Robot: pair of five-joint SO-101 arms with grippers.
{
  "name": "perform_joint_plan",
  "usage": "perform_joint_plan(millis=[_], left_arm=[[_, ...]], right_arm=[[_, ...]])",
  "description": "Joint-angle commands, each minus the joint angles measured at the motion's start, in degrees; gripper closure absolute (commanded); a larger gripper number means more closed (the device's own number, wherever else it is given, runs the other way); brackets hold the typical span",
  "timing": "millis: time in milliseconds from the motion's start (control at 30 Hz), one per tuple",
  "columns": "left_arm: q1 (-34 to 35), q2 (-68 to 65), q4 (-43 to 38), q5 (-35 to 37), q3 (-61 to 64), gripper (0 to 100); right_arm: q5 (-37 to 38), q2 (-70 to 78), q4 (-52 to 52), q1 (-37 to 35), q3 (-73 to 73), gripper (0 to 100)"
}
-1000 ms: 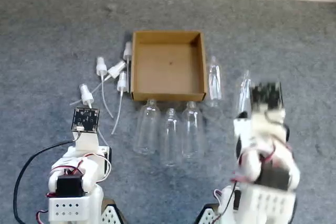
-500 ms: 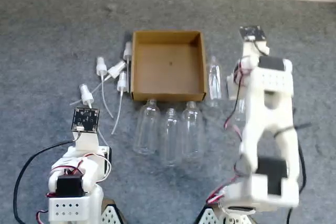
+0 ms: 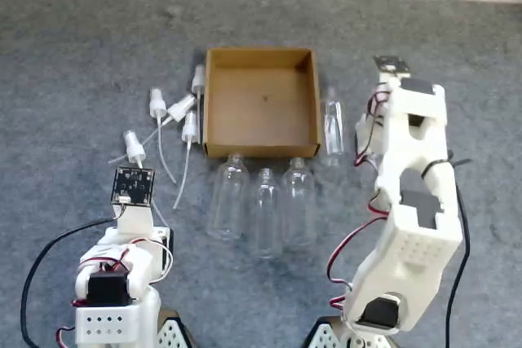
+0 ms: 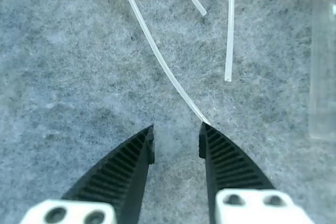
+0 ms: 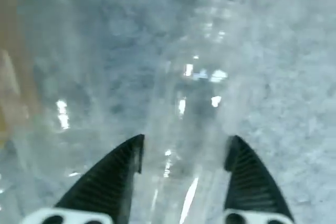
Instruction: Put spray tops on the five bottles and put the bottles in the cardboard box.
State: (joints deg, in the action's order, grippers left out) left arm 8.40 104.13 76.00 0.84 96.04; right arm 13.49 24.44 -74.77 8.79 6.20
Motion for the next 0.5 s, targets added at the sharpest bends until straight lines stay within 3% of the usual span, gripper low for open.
perform_joint_plan(millis=[0, 467], left_arm=[[-1.19, 0.22, 0.09, 0.26, 1.10, 90], [-1.19, 0.22, 0.09, 0.26, 1.10, 90]], right_arm=[[2.11, 0.13, 0.04, 4.70, 1.80, 93.3], [34.55, -0.04, -4.09, 26.77, 1.27, 96.4]])
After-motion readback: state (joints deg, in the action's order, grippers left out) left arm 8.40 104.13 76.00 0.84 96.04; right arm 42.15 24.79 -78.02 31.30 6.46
